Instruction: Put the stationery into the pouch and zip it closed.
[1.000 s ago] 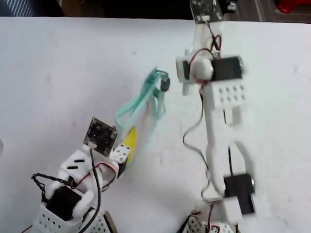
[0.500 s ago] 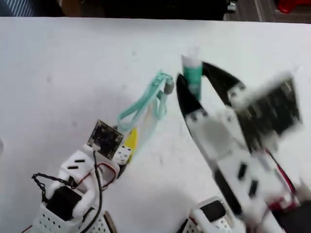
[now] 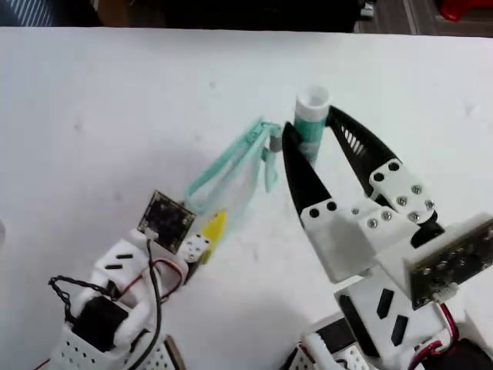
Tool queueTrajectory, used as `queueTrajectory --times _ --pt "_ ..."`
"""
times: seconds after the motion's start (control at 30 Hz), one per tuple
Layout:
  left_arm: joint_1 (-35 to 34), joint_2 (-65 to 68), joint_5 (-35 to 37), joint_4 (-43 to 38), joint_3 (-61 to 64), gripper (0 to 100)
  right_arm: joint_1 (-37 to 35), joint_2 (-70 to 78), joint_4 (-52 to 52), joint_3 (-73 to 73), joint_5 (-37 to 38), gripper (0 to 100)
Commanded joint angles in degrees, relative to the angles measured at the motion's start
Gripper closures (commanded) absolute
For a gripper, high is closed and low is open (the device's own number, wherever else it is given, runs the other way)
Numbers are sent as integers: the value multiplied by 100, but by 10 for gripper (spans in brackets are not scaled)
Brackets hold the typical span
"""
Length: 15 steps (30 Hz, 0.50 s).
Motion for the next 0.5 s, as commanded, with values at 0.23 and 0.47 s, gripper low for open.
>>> queueTrajectory --times 0.23,0.47 --pt "-286 22 -9 35 -237 838 -936 831 -611 0 -774 982" --pt "-365 22 0 35 -273 835 -945 1692 -884 466 -809 982"
